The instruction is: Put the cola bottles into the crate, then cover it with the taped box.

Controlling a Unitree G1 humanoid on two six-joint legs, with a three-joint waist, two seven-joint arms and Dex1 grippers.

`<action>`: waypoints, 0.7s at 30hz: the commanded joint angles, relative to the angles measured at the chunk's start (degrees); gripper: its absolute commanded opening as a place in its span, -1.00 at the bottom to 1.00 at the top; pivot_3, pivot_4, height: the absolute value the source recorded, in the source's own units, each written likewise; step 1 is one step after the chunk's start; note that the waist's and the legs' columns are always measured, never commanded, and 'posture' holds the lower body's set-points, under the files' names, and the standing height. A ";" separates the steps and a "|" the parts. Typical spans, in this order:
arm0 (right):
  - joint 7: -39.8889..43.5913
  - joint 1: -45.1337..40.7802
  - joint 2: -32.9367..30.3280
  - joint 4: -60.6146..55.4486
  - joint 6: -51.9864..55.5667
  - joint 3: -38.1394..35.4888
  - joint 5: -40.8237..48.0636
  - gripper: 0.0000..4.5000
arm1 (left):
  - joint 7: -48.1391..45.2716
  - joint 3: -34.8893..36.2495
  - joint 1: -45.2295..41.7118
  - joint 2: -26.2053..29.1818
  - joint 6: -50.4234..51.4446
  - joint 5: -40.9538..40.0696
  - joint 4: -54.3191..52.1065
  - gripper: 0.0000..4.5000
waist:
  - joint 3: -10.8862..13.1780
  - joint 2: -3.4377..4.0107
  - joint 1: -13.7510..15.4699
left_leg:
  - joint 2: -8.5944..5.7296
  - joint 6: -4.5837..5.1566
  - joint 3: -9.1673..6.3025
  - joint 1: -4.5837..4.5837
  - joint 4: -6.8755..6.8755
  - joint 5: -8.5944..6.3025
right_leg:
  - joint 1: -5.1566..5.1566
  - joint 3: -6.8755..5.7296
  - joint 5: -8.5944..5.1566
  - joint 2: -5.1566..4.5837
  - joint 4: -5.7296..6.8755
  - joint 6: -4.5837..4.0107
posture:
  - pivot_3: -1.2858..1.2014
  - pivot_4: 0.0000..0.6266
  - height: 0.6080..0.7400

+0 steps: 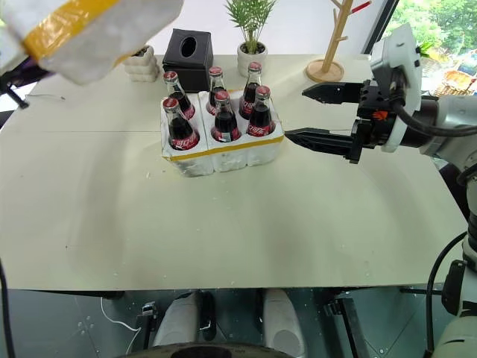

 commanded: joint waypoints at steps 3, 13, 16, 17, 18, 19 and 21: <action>-1.42 1.85 -0.77 -0.09 -0.59 -2.87 -0.29 1.00 | 8.80 -5.04 1.48 0.48 -4.17 13.40 -17.66 -0.44 | -0.01 0.02 -0.12 | 0.00 0.00 0.00 0.05 -0.01 0.00 | 0.02 0.02 0.00 0.03 0.02 0.00 | 0.03 -0.52 1.00; -3.38 5.22 -1.15 -0.58 -0.45 -4.98 0.01 1.00 | 14.93 -7.31 13.65 -2.00 -3.57 26.06 -30.30 -0.44 | -0.01 0.03 0.09 | 0.00 0.00 0.01 0.28 -0.01 0.00 | 0.21 0.11 -0.01 0.03 0.04 -0.01 | 0.03 -0.52 1.00; -4.20 5.28 -0.70 -0.58 -0.11 -5.36 0.42 1.00 | 16.78 -9.37 15.01 -3.20 -6.06 28.95 -31.67 -0.44 | -0.02 0.04 0.19 | -0.02 0.00 -0.01 0.31 -0.01 0.00 | 0.26 0.10 -0.01 0.02 0.03 0.00 | 0.03 -0.52 1.00; -4.39 5.31 -0.57 -0.59 -0.13 -5.35 0.46 1.00 | 17.13 -9.70 15.15 -3.87 -6.13 29.39 -31.70 -0.44 | -0.03 0.06 0.24 | -0.02 0.00 -0.03 0.31 -0.01 0.00 | 0.27 0.10 -0.01 0.02 0.03 0.00 | 0.03 -0.52 1.00; -4.62 5.35 -0.42 -0.65 -0.16 -5.27 0.47 1.00 | 17.52 -9.87 14.87 -4.66 -6.20 29.73 -31.36 -0.44 | -0.03 0.05 0.29 | -0.03 0.00 -0.03 0.32 -0.01 0.00 | 0.28 0.10 -0.01 0.02 0.03 0.00 | 0.03 -0.52 1.00; -4.80 5.38 -0.32 -0.71 -0.20 -5.20 0.50 1.00 | 17.86 -10.01 14.45 -5.16 -6.39 30.30 -30.89 -0.44 | -0.03 0.05 0.30 | -0.03 0.00 -0.04 0.32 -0.01 0.00 | 0.30 0.09 -0.01 0.02 0.02 0.00 | 0.03 -0.52 1.00; -5.26 5.28 -0.12 -0.81 -0.15 -5.13 0.71 1.00 | 18.40 -10.49 14.01 -5.23 -7.45 31.50 -29.66 -0.44 | -0.02 0.04 0.22 | -0.03 0.00 -0.04 0.31 -0.01 0.00 | 0.30 0.09 -0.01 0.02 0.02 0.00 | 0.03 -0.52 1.00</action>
